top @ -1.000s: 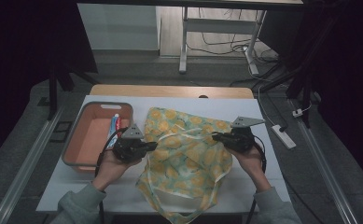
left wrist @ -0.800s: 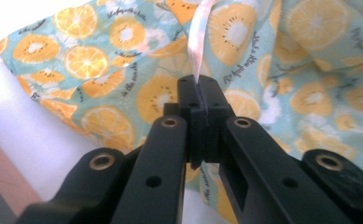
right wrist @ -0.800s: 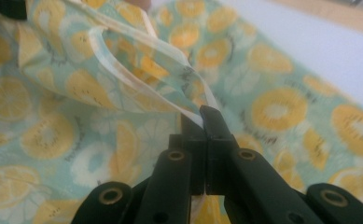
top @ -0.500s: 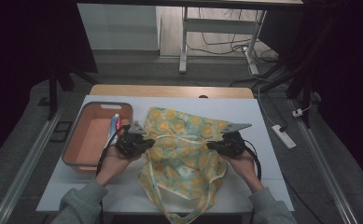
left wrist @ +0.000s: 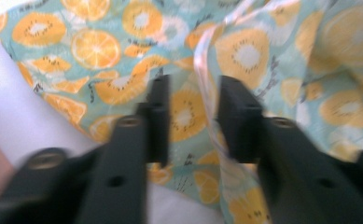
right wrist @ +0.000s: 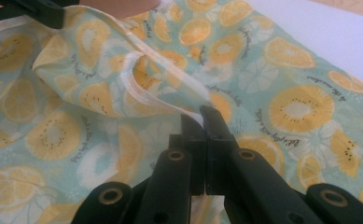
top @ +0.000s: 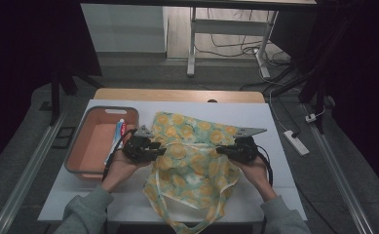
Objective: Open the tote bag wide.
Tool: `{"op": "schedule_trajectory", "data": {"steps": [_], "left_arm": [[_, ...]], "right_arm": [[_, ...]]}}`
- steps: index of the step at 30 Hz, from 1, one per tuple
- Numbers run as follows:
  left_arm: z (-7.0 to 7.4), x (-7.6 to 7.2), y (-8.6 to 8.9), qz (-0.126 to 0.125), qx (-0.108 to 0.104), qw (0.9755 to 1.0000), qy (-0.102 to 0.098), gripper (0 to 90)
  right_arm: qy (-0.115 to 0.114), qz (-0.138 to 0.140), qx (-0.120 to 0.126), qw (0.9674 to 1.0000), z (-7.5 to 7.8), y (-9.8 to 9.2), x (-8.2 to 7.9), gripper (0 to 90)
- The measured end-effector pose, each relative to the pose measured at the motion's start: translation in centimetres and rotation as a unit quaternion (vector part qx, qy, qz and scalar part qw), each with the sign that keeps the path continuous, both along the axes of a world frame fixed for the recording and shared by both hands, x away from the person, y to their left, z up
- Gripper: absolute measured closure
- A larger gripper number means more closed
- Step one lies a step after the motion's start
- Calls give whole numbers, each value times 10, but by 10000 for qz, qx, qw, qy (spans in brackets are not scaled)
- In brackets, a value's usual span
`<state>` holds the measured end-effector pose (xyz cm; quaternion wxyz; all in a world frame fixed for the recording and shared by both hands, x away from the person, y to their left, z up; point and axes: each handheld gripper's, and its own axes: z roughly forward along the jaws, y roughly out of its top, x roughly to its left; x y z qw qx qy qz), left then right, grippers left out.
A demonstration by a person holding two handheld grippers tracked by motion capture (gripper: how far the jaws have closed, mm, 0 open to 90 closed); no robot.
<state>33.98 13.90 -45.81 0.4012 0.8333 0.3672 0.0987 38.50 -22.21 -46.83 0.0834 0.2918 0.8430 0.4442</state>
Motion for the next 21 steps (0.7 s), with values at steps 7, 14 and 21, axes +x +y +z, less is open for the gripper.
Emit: {"op": "schedule_trajectory", "data": {"steps": [7,14,21], "left_arm": [[23,-12,17,-144,-541,9981,-250,305],[43,-16,41,-95,-660,9968,-437,290],[53,-17,62,243,-293,9982,-467,313]], "right_arm": [[-55,68,61,9999,6,7,3,891],[-95,75,93,9999,10,7,2,891],[-151,56,67,9998,12,3,0,891]]}}
